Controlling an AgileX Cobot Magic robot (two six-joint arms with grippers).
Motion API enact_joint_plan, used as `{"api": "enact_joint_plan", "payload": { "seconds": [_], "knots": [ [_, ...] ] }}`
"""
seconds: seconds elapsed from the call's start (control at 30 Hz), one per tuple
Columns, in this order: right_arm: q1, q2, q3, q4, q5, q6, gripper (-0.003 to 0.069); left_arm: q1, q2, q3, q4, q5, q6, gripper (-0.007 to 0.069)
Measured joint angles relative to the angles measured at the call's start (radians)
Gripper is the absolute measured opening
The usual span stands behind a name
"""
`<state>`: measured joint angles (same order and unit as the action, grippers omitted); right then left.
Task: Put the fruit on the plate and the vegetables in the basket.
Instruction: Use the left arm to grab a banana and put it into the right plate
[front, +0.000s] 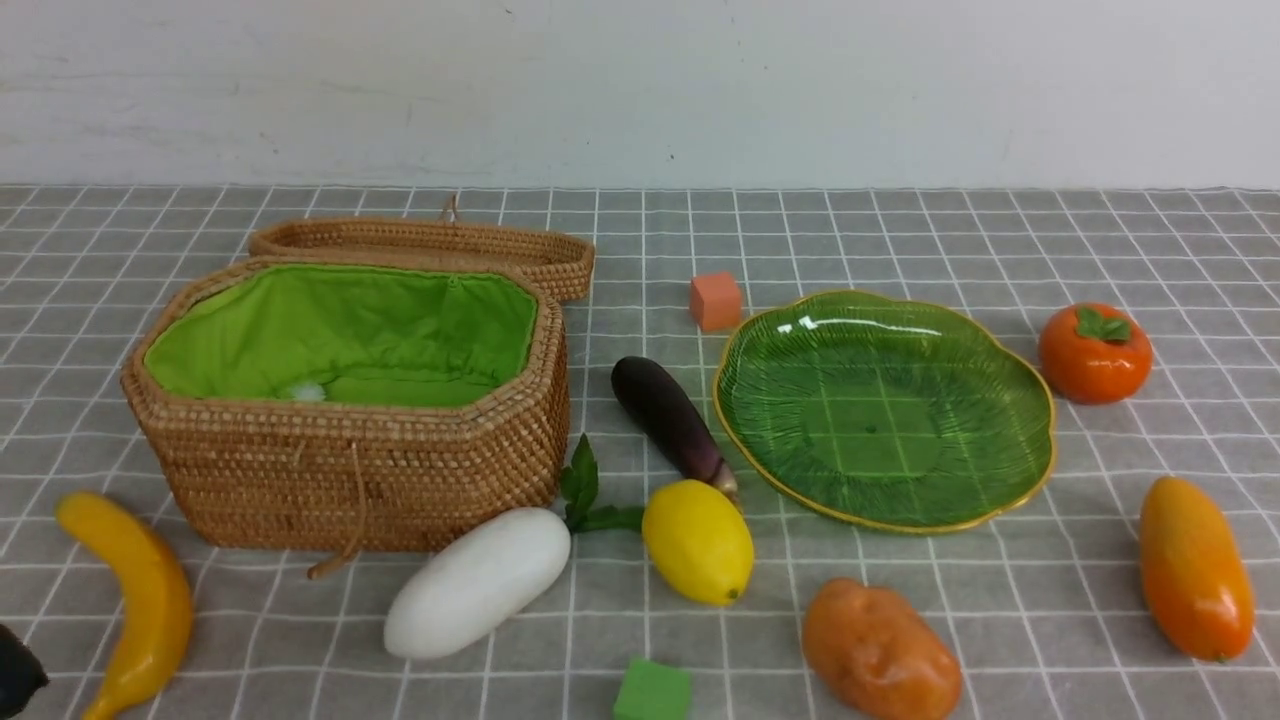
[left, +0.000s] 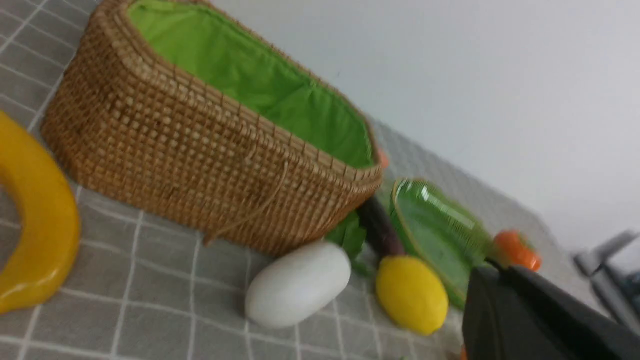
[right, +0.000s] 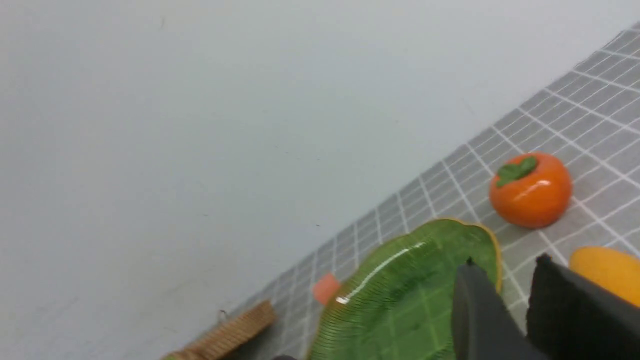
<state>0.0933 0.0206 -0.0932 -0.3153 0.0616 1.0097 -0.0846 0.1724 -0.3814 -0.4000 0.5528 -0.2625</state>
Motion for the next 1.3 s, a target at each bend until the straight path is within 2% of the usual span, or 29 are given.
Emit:
{"api": "enact_joint_plan", "payload": {
  "seconds": [0.07, 0.1, 0.17, 0.3, 0.37, 0.47, 0.57, 0.6, 0.73, 0.83, 1.0, 1.17, 1.27, 1.3],
  "knots": [
    [0.084, 0.07, -0.132, -0.07, 0.097, 0.012, 0.0071, 0.0, 0.105, -0.077, 0.036, 0.101, 0.034, -0.0013],
    [0.095, 0.087, -0.161, -0.076, 0.12, 0.007, 0.0065, 0.0, 0.129, -0.086, 0.041, 0.112, 0.034, -0.0013],
    [0.258, 0.194, -0.345, -0.098, 0.293, -0.068, 0.0023, 0.0, 0.277, -0.188, 0.119, 0.23, 0.051, -0.0013],
    [0.513, 0.349, -0.601, -0.036, 0.658, -0.259, 0.001, 0.0, 0.464, -0.289, 0.232, 0.343, 0.054, -0.0013],
    [0.642, 0.427, -0.716, -0.007, 0.86, -0.317, 0.0011, 0.0, 0.534, -0.312, 0.255, 0.352, 0.054, -0.0013],
    [0.801, 0.522, -0.84, -0.012, 1.083, -0.327, 0.0017, 0.0, 0.59, -0.323, 0.269, 0.306, 0.054, -0.0013],
    [0.88, 0.566, -0.891, -0.026, 1.162, -0.326, 0.0019, 0.0, 0.614, -0.326, 0.278, 0.262, 0.054, -0.0013],
    [0.943, 0.598, -0.926, -0.031, 1.189, -0.327, 0.0021, 0.0, 0.65, -0.326, 0.288, 0.233, 0.054, -0.0013],
    [1.016, 0.618, -0.96, -0.002, 1.179, -0.352, 0.0023, 0.0, 0.732, -0.326, 0.296, 0.222, 0.051, -0.0013],
    [1.068, 0.618, -0.988, 0.079, 1.159, -0.411, 0.0024, 0.002, 0.827, -0.326, 0.317, 0.21, 0.032, -0.0013],
    [1.089, 0.618, -1.022, 0.143, 1.162, -0.504, 0.0028, 0.041, 0.932, -0.326, 0.345, 0.154, 0.0, -0.0013],
    [1.09, 0.612, -1.024, 0.142, 1.174, -0.512, 0.0032, 0.117, 1.014, -0.322, 0.36, 0.12, 0.015, -0.0009],
    [1.092, 0.608, -1.024, 0.135, 1.176, -0.53, 0.0034, 0.14, 1.066, -0.313, 0.363, 0.075, 0.051, 0.004],
    [1.093, 0.608, -1.024, 0.131, 1.175, -0.539, 0.0034, 0.141, 1.092, -0.309, 0.363, 0.056, 0.058, 0.0079]
  ]
}}
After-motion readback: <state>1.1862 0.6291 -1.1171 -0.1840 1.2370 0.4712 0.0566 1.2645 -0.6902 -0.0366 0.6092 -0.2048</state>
